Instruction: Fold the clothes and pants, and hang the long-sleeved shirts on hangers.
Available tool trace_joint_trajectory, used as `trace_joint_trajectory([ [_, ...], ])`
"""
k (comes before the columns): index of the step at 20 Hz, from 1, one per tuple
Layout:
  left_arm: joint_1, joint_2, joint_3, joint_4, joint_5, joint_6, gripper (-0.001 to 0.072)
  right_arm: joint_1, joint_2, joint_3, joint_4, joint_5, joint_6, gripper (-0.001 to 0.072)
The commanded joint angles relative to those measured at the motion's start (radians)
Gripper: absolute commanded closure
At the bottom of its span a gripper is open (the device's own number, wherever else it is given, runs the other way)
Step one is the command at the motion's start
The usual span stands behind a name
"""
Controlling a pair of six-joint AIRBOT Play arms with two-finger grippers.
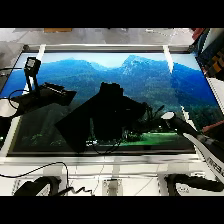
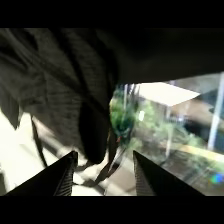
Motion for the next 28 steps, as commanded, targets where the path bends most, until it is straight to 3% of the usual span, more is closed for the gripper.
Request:
trace_joint_trajectory([
  [1,0.001,0.000,0.000,0.000,0.000,0.000,0.0008,0.018,-0.075,0.075,-0.009,0.138,-0.010,0.0298],
  [5,0.001,-0.002,-0.008,0.000,0.000,0.000,0.0009,0.089,-0.103,0.079,-0.086,0.085,-0.008,0.0230],
  [9,0.001,-0.016,-0.010,0.000,0.000,0.000,0.0009,0.115,-0.148,0.082,-0.043,0.037,0.027,0.0232],
  [17,0.001,-0.062,-0.010,0.000,0.000,0.000,0.0009,0.157,-0.244,0.186,0.014,0.113,0.026,0.0265],
  [22,0.001,-0.108,-0.010,0.000,0.000,0.000,0.0009,0.204,-0.257,0.187,0.109,0.115,-0.118,0.0279],
  [25,0.004,-0.119,-0.010,0.001,0.001,-0.025,0.0009,0.203,-0.257,0.187,0.169,0.080,-0.141,0.0524],
  [27,0.031,-0.120,-0.010,0.001,0.003,-0.149,0.0009,0.203,-0.257,0.188,0.193,0.071,-0.141,0.0691],
  [28,0.056,-0.120,-0.010,0.001,0.002,-0.223,0.0009,0.203,-0.257,0.194,0.199,0.074,-0.142,0.0689],
])
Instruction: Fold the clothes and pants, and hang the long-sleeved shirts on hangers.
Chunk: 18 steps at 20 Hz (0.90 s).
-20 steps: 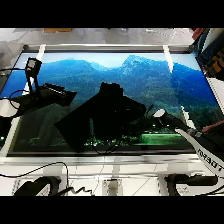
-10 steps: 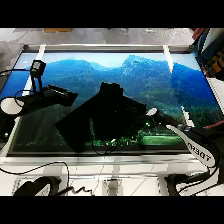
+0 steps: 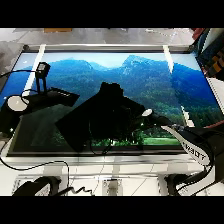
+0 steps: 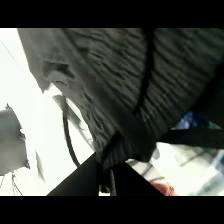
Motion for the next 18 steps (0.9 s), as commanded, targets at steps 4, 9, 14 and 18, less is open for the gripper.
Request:
trace_joint_trajectory([
  [4,0.183,-0.016,0.000,0.029,-0.129,-0.240,0.0037,0.002,0.000,0.082,0.050,-0.013,-0.040,0.0690],
  [9,0.372,-0.100,-0.079,0.139,-0.445,-0.238,0.0094,0.003,0.000,0.211,0.048,-0.035,-0.040,0.0690],
  [14,0.398,-0.166,-0.241,0.124,-0.496,-0.215,0.0094,0.003,0.000,0.261,0.047,-0.074,-0.040,0.0690],
  [18,0.362,-0.184,-0.393,0.057,-0.430,-0.155,0.0093,0.003,0.000,0.261,0.044,-0.092,-0.040,0.0690],
])
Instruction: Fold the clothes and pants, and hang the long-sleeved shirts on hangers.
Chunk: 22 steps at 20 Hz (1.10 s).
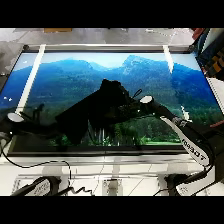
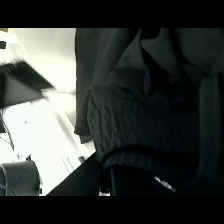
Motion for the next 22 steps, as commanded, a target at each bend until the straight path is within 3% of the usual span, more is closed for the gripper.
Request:
trace_joint_trajectory([
  [1,-0.018,-0.016,-0.118,-0.066,0.046,0.034,0.0093,0.001,0.000,0.008,-0.001,-0.024,0.000,0.0690],
  [8,-0.178,-0.017,-0.167,-0.081,0.188,0.034,0.0159,0.001,0.000,0.008,-0.001,-0.045,0.000,0.0689],
  [10,-0.244,-0.017,-0.166,-0.081,0.255,0.033,0.0350,0.001,0.000,0.009,-0.001,-0.044,0.000,0.0690],
  [12,-0.278,-0.016,-0.163,-0.081,0.298,0.033,0.0440,0.000,0.000,0.009,-0.001,-0.043,0.000,0.0690],
  [14,-0.278,-0.016,-0.148,-0.081,0.306,0.034,0.0694,-0.002,0.000,0.009,-0.002,-0.042,0.000,0.0690],
  [17,-0.260,-0.016,-0.069,-0.080,0.302,0.033,0.0694,-0.045,0.025,0.014,-0.034,-0.038,0.025,0.0690],
  [22,-0.170,-0.016,0.283,-0.081,0.275,0.032,0.0696,-0.269,0.140,0.150,-0.285,0.056,0.197,0.0690],
])
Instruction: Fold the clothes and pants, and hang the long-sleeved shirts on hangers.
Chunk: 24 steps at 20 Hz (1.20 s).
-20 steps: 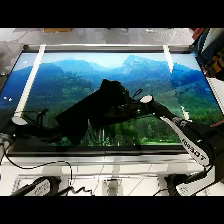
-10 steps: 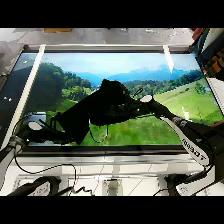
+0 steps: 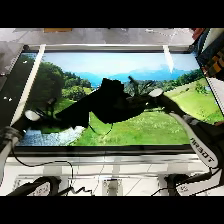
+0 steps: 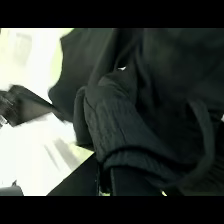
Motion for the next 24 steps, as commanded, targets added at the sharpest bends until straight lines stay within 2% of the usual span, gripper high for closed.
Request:
trace_joint_trajectory([
  [1,0.060,0.002,0.264,-0.008,-0.022,-0.001,0.0697,-0.163,0.085,0.109,-0.185,0.072,0.139,0.0690],
  [3,0.092,0.011,0.414,-0.007,-0.029,0.000,0.0697,-0.270,0.145,0.188,-0.254,0.124,0.166,0.0690],
  [6,0.150,0.024,0.525,0.041,-0.029,0.000,0.0697,-0.429,0.240,0.268,-0.392,0.167,0.214,0.0690],
  [8,0.197,0.025,0.527,0.077,-0.040,-0.001,0.0697,-0.528,0.293,0.278,-0.486,0.187,0.249,0.0691],
  [14,0.308,0.021,0.526,0.098,-0.054,-0.001,0.0697,-0.740,0.329,0.278,-0.717,0.303,0.250,0.0691],
  [19,0.372,0.021,0.526,0.107,-0.055,0.000,0.0697,-0.835,0.329,0.277,-0.813,0.322,0.250,0.0691],
  [22,0.395,0.021,0.525,0.162,-0.057,0.002,0.0696,-0.859,0.337,0.275,-0.818,0.458,0.257,0.0691],
  [24,0.397,0.020,0.525,0.200,-0.080,0.004,0.0696,-0.852,0.356,0.249,-0.817,0.492,0.256,0.0692],
])
